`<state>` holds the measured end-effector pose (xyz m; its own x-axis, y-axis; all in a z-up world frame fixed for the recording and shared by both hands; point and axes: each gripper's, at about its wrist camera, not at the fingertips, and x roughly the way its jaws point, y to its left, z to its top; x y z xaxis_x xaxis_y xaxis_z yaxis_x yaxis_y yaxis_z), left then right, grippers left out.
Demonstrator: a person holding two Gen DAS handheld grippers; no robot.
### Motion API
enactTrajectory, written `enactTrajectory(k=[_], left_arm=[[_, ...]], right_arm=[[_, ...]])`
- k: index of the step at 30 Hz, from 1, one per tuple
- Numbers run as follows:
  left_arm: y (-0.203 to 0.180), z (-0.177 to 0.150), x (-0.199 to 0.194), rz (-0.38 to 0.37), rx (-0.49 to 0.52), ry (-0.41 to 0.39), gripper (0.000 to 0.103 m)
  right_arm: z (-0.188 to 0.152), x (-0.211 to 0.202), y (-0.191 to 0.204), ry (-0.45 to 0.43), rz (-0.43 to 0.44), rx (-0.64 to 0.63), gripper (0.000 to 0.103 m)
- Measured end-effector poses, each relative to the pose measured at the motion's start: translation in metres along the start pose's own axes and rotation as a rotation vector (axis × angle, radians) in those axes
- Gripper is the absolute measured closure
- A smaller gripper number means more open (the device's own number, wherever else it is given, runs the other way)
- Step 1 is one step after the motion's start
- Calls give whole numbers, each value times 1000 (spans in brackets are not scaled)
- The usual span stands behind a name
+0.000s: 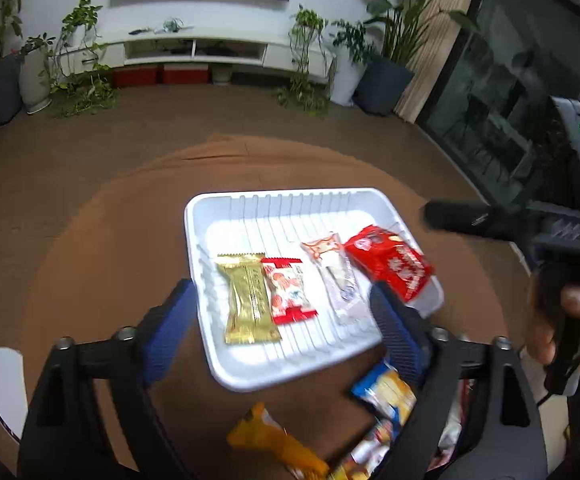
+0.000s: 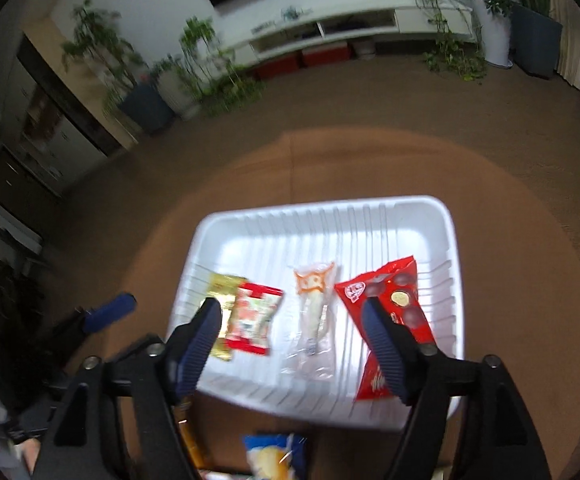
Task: Organize snacks
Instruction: 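Withdraw both tools and move the left tool toward the green-edged clear bag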
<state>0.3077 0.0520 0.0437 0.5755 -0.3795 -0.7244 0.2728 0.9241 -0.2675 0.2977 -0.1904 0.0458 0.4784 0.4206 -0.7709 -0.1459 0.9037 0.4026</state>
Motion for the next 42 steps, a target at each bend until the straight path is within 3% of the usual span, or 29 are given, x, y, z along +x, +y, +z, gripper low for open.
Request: enactTrajectory(k=[5, 11, 13, 18, 23, 26, 29, 36, 42], left_arm=[[-5, -39, -52, -8, -25, -32, 3], [-9, -112, -92, 9, -68, -21, 3], [-11, -138, -98, 12, -88, -11, 3], [-26, -196, -96, 8, -32, 65, 3], [-54, -231, -97, -62, 0, 84, 3], [-68, -245, -91, -95, 22, 106, 3], [-76, -247, -90, -82, 34, 100, 3], [-56, -231, -104, 16, -18, 42, 4], [-39, -215, -108, 27, 5, 31, 8]], right_arm=[[-32, -72, 8, -128, 88, -8, 10], [-115, -130, 11, -251, 111, -49, 3], [-148, -137, 8, -256, 95, -50, 3], [-227, -138, -14, -244, 72, 31, 4], [-276, -133, -31, -200, 24, 113, 15], [-283, -128, -29, -174, 6, 110, 20], [-283, -124, -25, -163, -5, 104, 24], [-288, -111, -6, -130, 32, 62, 29], [-282, -102, 23, -107, 73, -30, 33]])
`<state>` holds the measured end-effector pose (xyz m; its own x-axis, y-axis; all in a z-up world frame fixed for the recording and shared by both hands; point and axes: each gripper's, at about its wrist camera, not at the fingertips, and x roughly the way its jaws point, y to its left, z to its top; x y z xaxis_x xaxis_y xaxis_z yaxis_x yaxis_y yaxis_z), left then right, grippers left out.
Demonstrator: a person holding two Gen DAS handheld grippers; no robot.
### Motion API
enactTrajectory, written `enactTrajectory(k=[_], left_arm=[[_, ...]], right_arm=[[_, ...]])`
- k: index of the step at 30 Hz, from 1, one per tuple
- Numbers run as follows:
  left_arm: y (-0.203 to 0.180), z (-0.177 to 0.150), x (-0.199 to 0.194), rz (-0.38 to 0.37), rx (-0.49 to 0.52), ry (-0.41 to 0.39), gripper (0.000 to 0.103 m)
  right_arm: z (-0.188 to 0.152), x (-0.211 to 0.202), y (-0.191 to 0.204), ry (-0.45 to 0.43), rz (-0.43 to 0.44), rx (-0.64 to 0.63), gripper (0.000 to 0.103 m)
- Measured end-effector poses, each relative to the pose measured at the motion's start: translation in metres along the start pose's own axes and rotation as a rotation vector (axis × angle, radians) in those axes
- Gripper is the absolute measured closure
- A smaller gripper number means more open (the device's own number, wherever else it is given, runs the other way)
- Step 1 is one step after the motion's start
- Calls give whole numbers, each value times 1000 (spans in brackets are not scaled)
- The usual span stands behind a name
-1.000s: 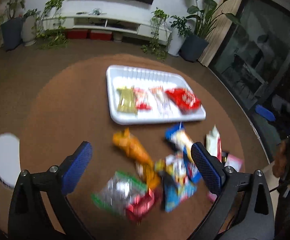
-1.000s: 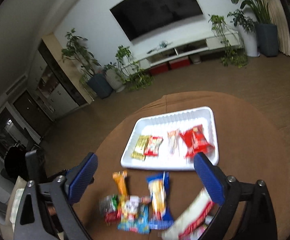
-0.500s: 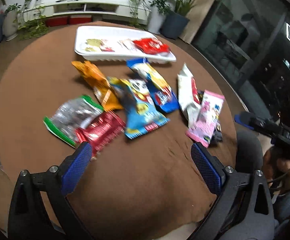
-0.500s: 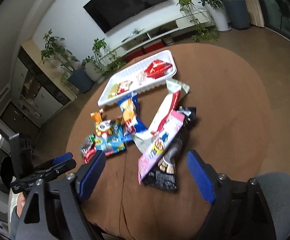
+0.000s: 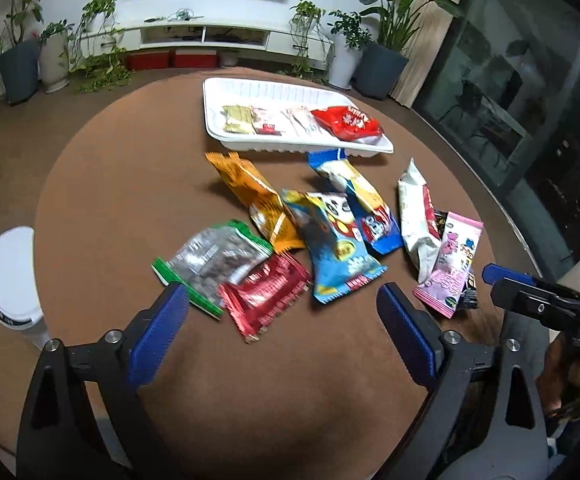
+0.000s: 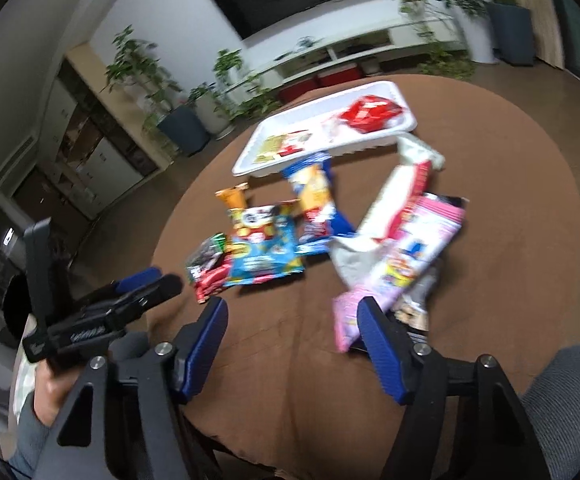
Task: Organize snacks
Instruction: 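Withdraw both tools and move the left tool toward the green-edged clear bag, then grasp the green-edged clear bag with the left tool while the right tool grasps the panda packet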
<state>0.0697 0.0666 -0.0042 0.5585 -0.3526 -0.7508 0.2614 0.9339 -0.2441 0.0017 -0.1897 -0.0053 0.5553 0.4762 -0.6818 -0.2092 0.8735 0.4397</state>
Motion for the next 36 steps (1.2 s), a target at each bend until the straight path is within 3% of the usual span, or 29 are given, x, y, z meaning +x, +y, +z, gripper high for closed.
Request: enactTrajectory(k=[6, 9, 14, 16, 18, 33, 36], left_arm=[[18, 23, -5, 30, 120, 4, 8], [21, 34, 1, 38, 227, 36, 10], [22, 39, 30, 8, 389, 139, 23], [25, 40, 46, 8, 427, 187, 34], [28, 41, 58, 10, 435, 215, 38], [32, 41, 102, 4, 472, 354, 39], [32, 44, 103, -4, 457, 353, 50]], right_arm=[[23, 29, 23, 37, 19, -71, 34], [33, 46, 34, 60, 20, -113, 36], [44, 81, 42, 120, -18, -163, 39], [48, 93, 41, 148, -37, -160, 40], [50, 102, 41, 163, -58, -166, 40], [49, 137, 32, 241, -149, -204, 41], [48, 140, 31, 243, -166, -216, 41]])
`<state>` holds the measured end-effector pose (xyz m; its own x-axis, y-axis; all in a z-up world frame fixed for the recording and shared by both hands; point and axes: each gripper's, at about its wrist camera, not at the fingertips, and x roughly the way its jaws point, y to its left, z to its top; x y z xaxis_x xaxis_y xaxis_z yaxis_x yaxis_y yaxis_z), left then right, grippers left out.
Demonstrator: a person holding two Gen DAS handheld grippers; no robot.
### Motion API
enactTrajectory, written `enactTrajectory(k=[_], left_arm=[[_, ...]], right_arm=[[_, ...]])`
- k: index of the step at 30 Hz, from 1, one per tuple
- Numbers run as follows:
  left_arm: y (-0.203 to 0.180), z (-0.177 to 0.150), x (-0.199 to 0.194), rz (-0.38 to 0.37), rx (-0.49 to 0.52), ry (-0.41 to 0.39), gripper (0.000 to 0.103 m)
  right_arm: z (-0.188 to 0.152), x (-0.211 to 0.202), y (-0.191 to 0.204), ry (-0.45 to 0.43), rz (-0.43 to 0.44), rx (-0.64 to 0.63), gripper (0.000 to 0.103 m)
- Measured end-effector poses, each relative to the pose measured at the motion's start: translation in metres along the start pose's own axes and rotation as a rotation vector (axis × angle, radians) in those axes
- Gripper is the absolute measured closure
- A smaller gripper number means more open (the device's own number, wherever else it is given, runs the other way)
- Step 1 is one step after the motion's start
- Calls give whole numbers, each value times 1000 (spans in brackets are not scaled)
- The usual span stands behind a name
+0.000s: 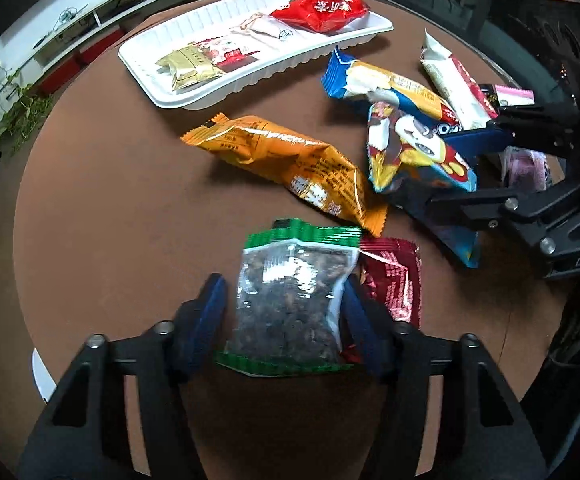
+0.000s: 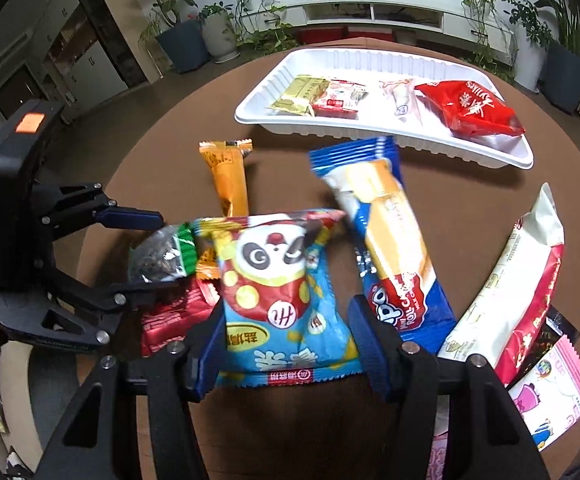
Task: Organize snacks
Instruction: 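Grasp the green-edged clear bag with the left tool while the right tool grasps the panda packet, then carry both packets to the white tray and open both tools to release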
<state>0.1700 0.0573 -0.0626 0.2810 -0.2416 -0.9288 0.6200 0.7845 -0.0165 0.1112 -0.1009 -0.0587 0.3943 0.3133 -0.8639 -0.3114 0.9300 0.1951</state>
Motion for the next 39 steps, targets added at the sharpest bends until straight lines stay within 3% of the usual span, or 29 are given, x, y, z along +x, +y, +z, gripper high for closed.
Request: enactTrajectory(k=[15, 18, 29, 39], left_arm=[[-3, -13, -13, 22, -86, -6, 71], [0, -20, -18, 12, -127, -24, 71], [6, -38, -32, -34, -226, -91, 73], [8, -53, -51, -104, -323, -173, 74]], right_arm=[[1, 4, 13, 20, 9, -50, 41], [1, 6, 13, 25, -9, -62, 42], [1, -1, 14, 4, -38, -80, 66], [-6, -31, 4, -38, 69, 23, 67]])
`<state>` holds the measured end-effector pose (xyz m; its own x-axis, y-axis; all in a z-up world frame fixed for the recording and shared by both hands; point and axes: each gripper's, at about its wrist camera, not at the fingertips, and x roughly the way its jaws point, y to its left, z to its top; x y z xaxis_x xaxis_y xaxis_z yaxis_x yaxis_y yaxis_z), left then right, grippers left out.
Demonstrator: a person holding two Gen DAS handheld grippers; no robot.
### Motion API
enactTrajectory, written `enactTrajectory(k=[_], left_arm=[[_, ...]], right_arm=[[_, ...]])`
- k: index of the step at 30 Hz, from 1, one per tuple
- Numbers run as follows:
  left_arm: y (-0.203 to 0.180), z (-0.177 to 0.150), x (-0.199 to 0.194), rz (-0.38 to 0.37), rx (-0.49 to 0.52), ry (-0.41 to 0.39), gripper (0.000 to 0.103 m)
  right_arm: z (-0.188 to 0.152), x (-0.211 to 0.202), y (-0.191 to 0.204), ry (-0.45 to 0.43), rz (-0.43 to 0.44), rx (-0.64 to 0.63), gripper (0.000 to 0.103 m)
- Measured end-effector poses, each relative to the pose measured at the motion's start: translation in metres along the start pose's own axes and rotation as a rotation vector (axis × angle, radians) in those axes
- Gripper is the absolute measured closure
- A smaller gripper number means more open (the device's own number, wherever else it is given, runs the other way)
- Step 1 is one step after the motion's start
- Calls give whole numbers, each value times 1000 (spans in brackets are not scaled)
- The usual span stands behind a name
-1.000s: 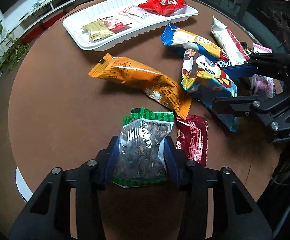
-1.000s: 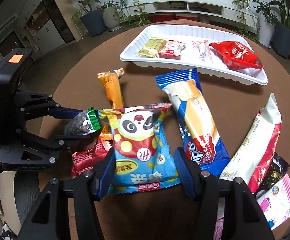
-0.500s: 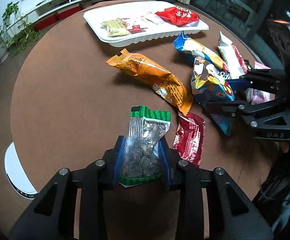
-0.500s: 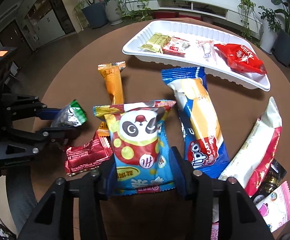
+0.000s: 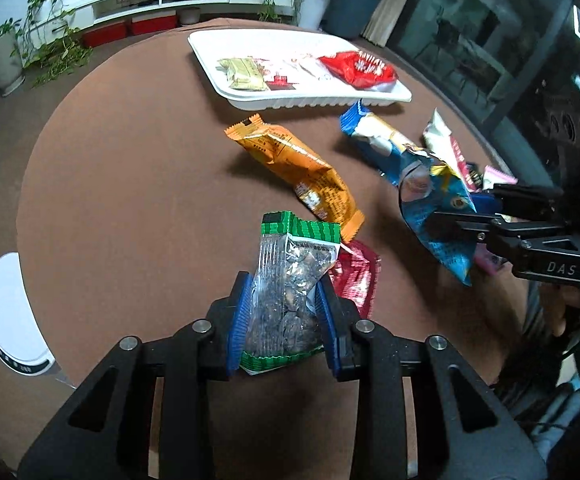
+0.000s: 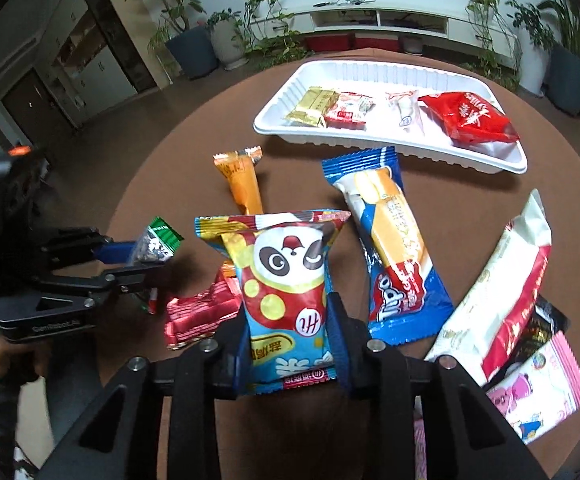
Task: Organize snacks
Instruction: 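Carry both packets to the white tray and open both tools to release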
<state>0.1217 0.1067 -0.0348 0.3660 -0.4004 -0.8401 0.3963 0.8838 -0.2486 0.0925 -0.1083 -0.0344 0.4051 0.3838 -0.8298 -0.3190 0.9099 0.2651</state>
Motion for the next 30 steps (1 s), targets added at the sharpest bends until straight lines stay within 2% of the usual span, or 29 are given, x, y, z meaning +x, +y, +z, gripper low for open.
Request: enactTrajectory(k=[8, 15, 21, 25, 30], left_arm=[[-3, 1, -26, -98, -83, -81, 74], [-9, 29, -39, -147, -122, -136, 74], [-4, 75, -48, -150, -136, -187, 74], [1, 117, -54, -142, -136, -219, 74], [5, 170, -50, -137, -142, -224, 74]], right_arm=[[-5, -26, -12, -31, 93, 90, 67], [3, -56, -37, -91, 136, 163, 67], [27, -93, -85, -183, 86, 238, 67], [52, -122, -119, -256, 18, 271, 67], [88, -139, -142, -314, -17, 288, 67]])
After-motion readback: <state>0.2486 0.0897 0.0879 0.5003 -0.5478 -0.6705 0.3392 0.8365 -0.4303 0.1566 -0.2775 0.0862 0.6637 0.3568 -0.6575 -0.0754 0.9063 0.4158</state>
